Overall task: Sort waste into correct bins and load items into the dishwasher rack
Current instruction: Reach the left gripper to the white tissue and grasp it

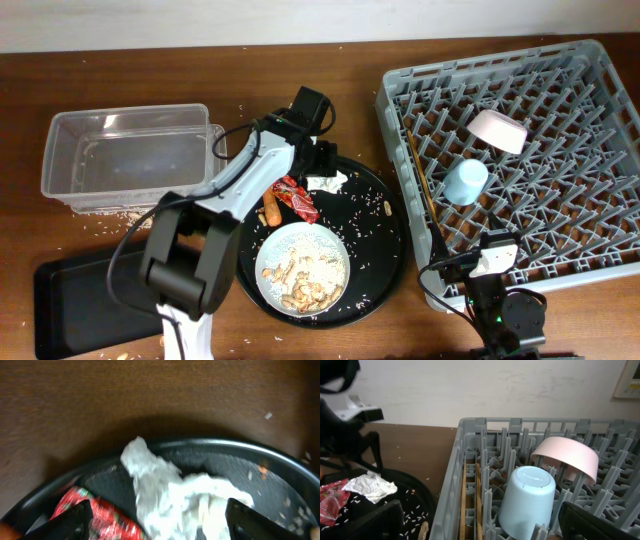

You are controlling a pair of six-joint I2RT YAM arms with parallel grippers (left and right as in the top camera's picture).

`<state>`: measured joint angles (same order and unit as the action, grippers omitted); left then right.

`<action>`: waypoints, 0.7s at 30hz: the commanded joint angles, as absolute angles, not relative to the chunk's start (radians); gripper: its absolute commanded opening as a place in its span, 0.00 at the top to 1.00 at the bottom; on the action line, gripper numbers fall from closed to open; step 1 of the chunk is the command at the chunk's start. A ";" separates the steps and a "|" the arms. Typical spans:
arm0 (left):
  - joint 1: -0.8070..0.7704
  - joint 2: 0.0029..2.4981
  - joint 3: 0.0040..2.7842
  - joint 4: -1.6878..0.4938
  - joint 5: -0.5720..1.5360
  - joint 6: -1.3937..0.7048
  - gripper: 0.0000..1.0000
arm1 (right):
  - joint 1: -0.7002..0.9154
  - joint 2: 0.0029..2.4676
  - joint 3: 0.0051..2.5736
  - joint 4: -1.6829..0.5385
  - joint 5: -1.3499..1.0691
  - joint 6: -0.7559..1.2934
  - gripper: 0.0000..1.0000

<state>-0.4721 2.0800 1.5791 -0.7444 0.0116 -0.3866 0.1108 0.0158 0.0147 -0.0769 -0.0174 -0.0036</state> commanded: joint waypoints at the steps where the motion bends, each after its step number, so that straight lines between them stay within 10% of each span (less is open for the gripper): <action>1: -0.471 2.122 1.577 -0.702 0.087 -0.412 0.23 | 0.104 0.007 0.006 -0.075 -0.023 0.001 0.02; 6: -0.471 2.132 1.577 -0.643 0.112 -0.433 0.51 | 0.104 0.007 0.006 -0.075 -0.023 0.001 0.02; 18: -0.471 2.134 1.544 -0.656 0.104 -0.433 0.53 | 0.104 0.007 0.006 -0.075 -0.023 0.001 0.02; 21: -0.471 2.137 1.538 -0.668 0.098 -0.433 0.67 | 0.104 0.007 0.006 -0.075 -0.023 0.001 0.02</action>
